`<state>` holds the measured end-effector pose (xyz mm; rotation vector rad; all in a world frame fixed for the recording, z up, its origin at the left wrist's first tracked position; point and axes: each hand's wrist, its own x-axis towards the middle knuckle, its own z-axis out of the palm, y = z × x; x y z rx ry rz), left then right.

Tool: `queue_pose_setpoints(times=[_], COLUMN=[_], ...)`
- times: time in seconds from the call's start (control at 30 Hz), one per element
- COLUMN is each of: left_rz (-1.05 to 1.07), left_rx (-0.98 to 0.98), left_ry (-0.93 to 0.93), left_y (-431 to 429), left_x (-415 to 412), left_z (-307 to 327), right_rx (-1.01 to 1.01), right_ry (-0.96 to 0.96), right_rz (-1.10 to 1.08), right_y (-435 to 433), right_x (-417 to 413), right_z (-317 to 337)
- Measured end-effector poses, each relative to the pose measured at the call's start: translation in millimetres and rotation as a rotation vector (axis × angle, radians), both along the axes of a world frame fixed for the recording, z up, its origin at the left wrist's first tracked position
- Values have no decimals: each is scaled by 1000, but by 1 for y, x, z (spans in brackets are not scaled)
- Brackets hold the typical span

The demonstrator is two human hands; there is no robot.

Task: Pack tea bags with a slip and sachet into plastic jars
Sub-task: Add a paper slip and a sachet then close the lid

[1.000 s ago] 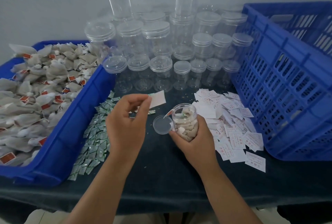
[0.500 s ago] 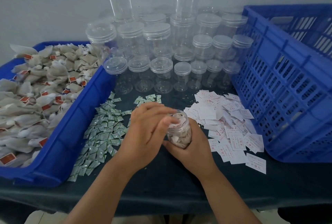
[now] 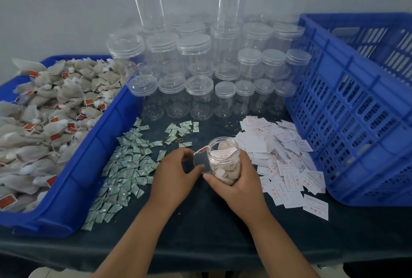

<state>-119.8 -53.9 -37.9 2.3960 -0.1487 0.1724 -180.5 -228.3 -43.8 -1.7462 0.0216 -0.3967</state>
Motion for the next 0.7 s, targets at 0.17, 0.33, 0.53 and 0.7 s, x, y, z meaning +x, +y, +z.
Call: queue_pose_setpoints(times=[0.17,0.33,0.53,0.7], left_rz=[64,50,-54,-198], left_rx=[-407,-1075,-943,-625], left_ry=[111,340,218,169], left_y=[-7,-17,-13,-16], left_x=[0,-11,-17,-22], left_z=[9,35,57,61], right_rx=[-13,-110,-252,-347], right_ry=[16,35,27,65], right_rz=[-10,-59,-64,-2], right_y=[-1,0,0,4], right_x=[1,5,7,7], right_z=[-3,-8,-11,-11])
